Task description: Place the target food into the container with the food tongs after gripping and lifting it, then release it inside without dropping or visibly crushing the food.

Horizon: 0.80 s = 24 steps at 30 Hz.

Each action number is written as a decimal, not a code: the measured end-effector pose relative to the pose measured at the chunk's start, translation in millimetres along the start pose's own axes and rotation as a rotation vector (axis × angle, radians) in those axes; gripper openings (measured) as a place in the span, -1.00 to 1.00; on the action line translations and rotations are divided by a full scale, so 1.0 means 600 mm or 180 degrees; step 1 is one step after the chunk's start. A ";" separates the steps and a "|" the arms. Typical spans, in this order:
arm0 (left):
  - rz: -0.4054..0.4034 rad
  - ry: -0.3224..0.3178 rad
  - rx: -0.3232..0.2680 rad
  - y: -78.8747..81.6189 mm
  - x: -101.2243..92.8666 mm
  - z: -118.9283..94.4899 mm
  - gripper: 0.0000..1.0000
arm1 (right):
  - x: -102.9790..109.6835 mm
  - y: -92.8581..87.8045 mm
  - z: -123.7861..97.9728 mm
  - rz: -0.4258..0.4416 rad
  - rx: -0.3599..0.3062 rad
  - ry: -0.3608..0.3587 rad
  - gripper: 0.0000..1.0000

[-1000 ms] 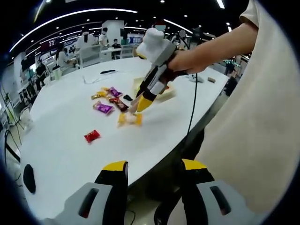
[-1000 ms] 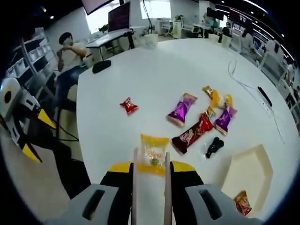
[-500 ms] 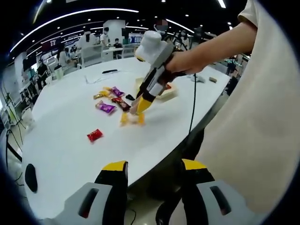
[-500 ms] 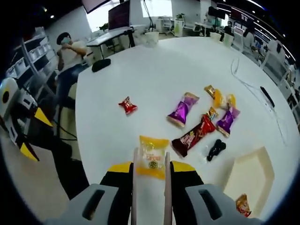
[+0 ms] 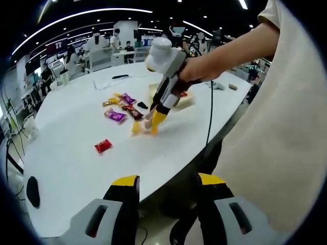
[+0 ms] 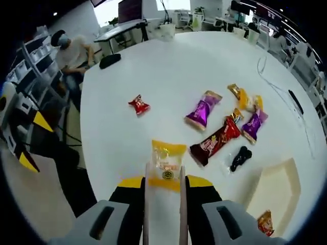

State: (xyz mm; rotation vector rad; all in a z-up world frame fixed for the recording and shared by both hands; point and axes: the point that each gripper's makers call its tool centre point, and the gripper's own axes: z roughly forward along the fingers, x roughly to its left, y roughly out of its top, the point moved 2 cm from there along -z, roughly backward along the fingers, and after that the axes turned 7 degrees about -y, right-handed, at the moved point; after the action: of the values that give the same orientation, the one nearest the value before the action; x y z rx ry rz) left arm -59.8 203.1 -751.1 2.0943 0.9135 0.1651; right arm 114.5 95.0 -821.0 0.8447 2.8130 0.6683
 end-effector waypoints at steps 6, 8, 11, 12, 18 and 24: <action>0.0021 0.0012 0.0033 -0.001 0.003 0.002 -0.12 | 0.001 -0.003 0.004 -0.0068 0.0068 0.0014 -0.39; 0.0035 0.0007 0.0059 -0.002 0.003 0.003 -0.12 | 0.002 -0.002 0.005 -0.0069 0.0073 0.0019 -0.39; 0.0031 0.0008 0.0062 -0.002 0.004 0.005 -0.12 | 0.003 0.001 0.006 -0.0082 0.0076 0.0021 -0.39; 0.0028 0.0010 0.0060 -0.002 0.004 0.005 -0.13 | 0.002 0.002 0.007 -0.0086 0.0080 0.0020 -0.39; 0.0011 0.0019 0.0056 -0.003 0.005 0.005 -0.13 | 0.002 0.005 0.010 -0.0107 0.0084 0.0024 -0.39; -0.0002 0.0016 0.0065 -0.005 0.007 0.007 -0.13 | 0.005 0.005 0.016 -0.0091 0.0132 0.0076 -0.39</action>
State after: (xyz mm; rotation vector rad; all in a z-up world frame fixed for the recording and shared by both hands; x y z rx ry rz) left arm -56.7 204.3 -757.0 2.1132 0.9225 0.1614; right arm 115.8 102.3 -828.3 0.8070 2.8640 0.6220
